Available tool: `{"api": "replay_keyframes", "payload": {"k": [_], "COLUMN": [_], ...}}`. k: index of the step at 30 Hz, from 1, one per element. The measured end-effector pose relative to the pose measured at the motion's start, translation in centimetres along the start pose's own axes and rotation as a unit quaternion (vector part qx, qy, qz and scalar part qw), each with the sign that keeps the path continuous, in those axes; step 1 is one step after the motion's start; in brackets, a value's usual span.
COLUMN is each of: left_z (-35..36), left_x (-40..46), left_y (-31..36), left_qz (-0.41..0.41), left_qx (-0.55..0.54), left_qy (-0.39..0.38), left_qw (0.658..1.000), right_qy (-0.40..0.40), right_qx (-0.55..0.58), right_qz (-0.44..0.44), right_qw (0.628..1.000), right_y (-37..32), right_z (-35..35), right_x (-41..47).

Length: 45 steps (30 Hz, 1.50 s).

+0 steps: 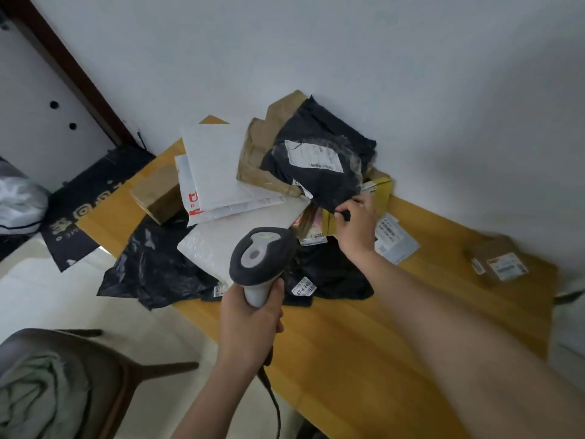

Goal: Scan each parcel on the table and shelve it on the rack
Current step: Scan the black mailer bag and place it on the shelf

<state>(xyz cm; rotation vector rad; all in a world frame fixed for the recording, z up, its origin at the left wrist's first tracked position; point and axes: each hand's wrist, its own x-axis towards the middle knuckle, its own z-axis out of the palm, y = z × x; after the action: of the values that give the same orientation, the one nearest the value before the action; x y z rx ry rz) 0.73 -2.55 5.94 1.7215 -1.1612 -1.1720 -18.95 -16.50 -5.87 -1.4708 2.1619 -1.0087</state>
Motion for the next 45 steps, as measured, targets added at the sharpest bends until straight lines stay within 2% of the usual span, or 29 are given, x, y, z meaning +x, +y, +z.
{"api": "replay_keyframes", "payload": {"k": [8, 13, 19, 24, 26, 28, 30, 34, 39, 45], "left_z": [0.0, -0.6, -0.8, -0.8, -0.5, 0.0, 0.6, 2.3, 4.6, 6.0], "left_x": [-1.5, -5.3, -10.3, -13.7, -14.7, -15.5, -16.1, -16.8, -17.6, -18.4], "left_y": [0.1, -1.8, -5.9, -8.0, -8.6, -9.0, -9.4, -10.6, -12.1, -13.3], "left_qz": [0.021, 0.04, 0.028, 0.01, 0.006, 0.002, -0.002, -0.022, -0.048, -0.054], "left_qx": [-0.006, -0.014, -0.006, -0.005, -0.003, 0.006, 0.013, 0.021, 0.018, 0.037], "left_qy": [-0.072, -0.128, -0.186, -0.198, -0.196, -0.188, -0.173, -0.141, -0.113, -0.102], "left_qw": [0.997, 0.991, 0.982, 0.98, 0.981, 0.982, 0.985, 0.99, 0.992, 0.993], "right_qy": [0.059, -0.008, -0.065, -0.093, -0.139, -0.192, -0.178, -0.108, -0.206, -0.246], "right_qx": [0.014, -0.004, -0.076, -0.112, -0.103, -0.044, 0.002, -0.09, -0.181, -0.214], "right_qz": [-0.001, 0.068, 0.147, 0.203, 0.231, 0.235, 0.228, 0.189, 0.284, 0.201], "right_qw": [0.998, 0.998, 0.984, 0.968, 0.958, 0.952, 0.957, 0.972, 0.919, 0.924], "right_y": [5.4, 9.4, 12.8, 16.1, 16.7, 16.8, 16.4, 17.0, 18.2, 19.3], "right_z": [-4.2, -5.7, -7.8, -10.8, -12.0, -12.5, -12.4, -10.9, -8.4, -8.8], "right_x": [-9.3, -19.8, -30.5, -36.5, -37.4, -37.5, -36.9, -34.5, -34.6, -32.3]}}
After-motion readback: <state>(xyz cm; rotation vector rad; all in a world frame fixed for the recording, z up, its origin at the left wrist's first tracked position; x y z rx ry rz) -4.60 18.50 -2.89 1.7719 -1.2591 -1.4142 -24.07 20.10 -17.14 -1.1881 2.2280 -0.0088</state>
